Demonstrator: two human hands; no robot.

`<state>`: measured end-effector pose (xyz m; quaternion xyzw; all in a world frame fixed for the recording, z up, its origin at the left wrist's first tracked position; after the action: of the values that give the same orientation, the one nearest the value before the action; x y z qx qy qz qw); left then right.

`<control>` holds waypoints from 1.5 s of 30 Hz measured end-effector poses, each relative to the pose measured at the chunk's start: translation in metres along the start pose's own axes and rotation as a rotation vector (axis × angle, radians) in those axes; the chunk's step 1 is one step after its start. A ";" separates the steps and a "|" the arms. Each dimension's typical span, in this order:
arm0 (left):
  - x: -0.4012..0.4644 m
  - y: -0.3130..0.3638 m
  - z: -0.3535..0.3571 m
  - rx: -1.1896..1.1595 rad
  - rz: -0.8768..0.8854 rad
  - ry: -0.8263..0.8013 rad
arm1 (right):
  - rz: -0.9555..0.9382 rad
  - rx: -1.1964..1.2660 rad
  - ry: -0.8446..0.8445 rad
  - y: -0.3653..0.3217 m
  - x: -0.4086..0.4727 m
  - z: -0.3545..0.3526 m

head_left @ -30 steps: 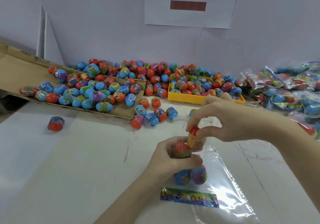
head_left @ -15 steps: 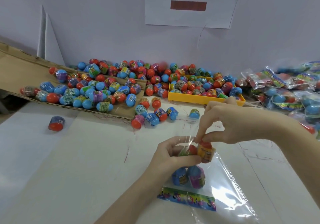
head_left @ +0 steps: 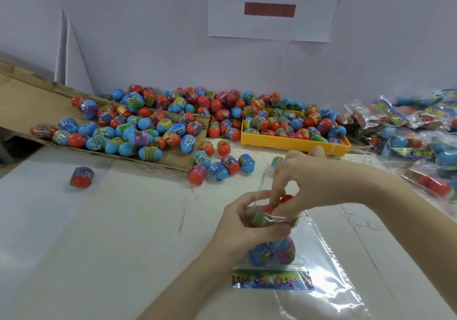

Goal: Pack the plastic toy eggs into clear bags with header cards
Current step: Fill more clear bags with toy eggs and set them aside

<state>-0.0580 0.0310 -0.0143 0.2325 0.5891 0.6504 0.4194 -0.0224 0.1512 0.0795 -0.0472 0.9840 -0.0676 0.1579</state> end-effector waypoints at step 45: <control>-0.009 0.013 -0.008 0.036 0.348 0.414 | -0.254 -0.481 0.867 -0.028 -0.009 0.013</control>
<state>-0.0631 0.0199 -0.0019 0.1997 0.6251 0.7358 0.1674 -0.0081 0.1232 0.0742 -0.1688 0.9334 0.1286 -0.2895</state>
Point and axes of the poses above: each hand's wrist, its own x-axis towards the middle knuckle, its own z-axis out of the palm, y = z × x, the point moved 2 cm from there along x, towards the middle knuckle, and after that the axes turned 10 degrees about -z, right-handed, at the moved point
